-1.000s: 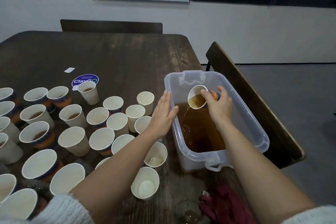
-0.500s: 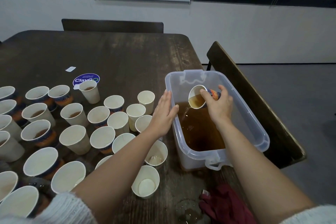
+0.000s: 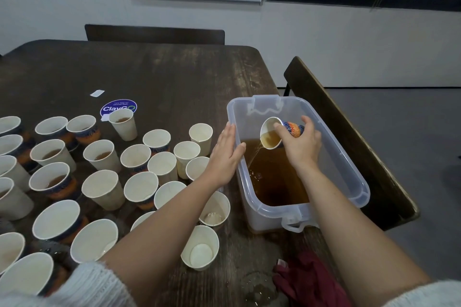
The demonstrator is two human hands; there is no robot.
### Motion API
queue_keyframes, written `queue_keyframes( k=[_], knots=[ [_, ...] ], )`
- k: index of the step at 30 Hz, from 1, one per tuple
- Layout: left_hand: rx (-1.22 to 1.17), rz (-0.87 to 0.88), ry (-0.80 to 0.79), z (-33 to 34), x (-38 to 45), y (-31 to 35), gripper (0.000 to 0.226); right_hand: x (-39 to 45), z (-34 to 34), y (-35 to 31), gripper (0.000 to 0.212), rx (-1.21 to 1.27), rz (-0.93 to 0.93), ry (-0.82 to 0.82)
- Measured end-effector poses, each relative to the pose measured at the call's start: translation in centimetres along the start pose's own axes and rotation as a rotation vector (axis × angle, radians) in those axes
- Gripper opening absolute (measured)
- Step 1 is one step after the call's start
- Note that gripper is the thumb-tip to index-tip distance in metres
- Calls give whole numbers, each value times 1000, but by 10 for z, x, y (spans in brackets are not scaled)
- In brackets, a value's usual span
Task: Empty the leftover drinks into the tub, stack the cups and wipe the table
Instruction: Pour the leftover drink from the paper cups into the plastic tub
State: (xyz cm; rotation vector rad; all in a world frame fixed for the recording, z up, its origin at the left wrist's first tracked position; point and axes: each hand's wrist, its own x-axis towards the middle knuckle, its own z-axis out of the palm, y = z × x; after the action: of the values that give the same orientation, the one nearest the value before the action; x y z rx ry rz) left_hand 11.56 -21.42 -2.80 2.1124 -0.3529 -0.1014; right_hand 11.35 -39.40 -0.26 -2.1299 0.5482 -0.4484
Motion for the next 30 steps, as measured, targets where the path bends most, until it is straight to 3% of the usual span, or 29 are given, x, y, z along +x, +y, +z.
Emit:
queue_keyframes(
  k=[30],
  knots=[
    [13, 17, 4, 1, 2, -3, 59, 0, 2, 0, 90, -88, -109, 34]
  ],
)
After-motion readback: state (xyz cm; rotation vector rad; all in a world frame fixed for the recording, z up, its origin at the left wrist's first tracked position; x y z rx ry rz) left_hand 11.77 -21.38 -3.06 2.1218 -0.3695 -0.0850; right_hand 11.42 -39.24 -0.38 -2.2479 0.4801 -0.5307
